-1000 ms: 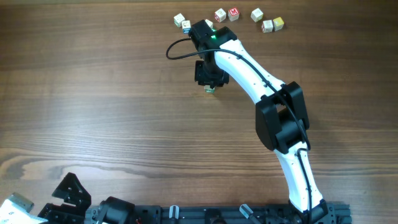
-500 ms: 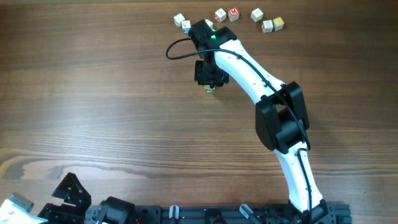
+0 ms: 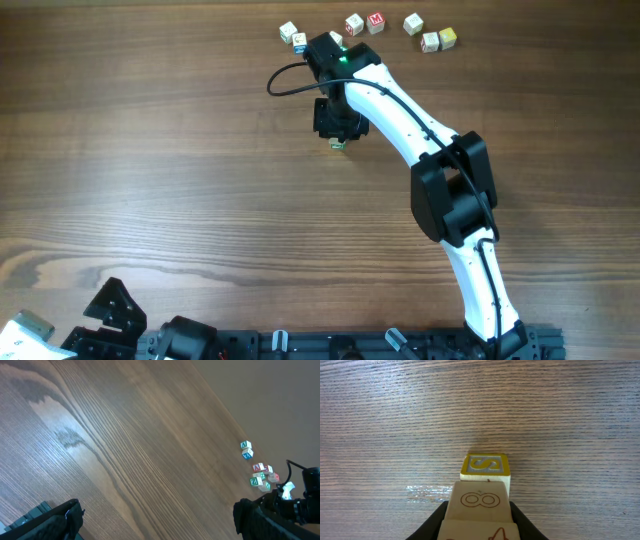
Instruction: Form a tower
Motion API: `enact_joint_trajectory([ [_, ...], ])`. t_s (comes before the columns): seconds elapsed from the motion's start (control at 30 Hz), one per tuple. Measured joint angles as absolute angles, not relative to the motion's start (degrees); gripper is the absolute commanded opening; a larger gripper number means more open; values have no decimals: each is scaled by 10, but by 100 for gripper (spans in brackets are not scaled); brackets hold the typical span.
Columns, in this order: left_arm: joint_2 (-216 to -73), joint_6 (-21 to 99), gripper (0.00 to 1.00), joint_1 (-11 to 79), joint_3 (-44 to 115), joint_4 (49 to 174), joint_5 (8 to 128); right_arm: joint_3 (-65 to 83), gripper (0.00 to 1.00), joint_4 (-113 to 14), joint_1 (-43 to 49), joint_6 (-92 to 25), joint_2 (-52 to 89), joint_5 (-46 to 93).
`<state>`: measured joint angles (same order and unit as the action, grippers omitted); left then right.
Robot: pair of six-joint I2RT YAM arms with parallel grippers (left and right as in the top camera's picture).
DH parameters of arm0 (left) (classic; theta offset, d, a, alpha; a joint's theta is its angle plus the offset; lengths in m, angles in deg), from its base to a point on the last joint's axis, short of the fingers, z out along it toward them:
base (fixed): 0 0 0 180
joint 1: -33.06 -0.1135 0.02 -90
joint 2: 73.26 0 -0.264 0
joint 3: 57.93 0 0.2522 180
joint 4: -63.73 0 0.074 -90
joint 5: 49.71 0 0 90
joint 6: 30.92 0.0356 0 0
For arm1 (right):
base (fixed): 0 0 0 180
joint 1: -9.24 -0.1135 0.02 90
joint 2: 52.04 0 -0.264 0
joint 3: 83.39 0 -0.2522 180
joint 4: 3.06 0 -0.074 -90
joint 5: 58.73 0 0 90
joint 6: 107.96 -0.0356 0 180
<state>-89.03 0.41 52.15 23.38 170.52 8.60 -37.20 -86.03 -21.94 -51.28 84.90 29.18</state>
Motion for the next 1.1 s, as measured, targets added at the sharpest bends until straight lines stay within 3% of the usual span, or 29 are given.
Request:
enact_joint_trajectory([
  [1.1, -890, 4, 100, 521, 234, 1705, 86, -372, 13, -860, -217, -500, 849, 303],
])
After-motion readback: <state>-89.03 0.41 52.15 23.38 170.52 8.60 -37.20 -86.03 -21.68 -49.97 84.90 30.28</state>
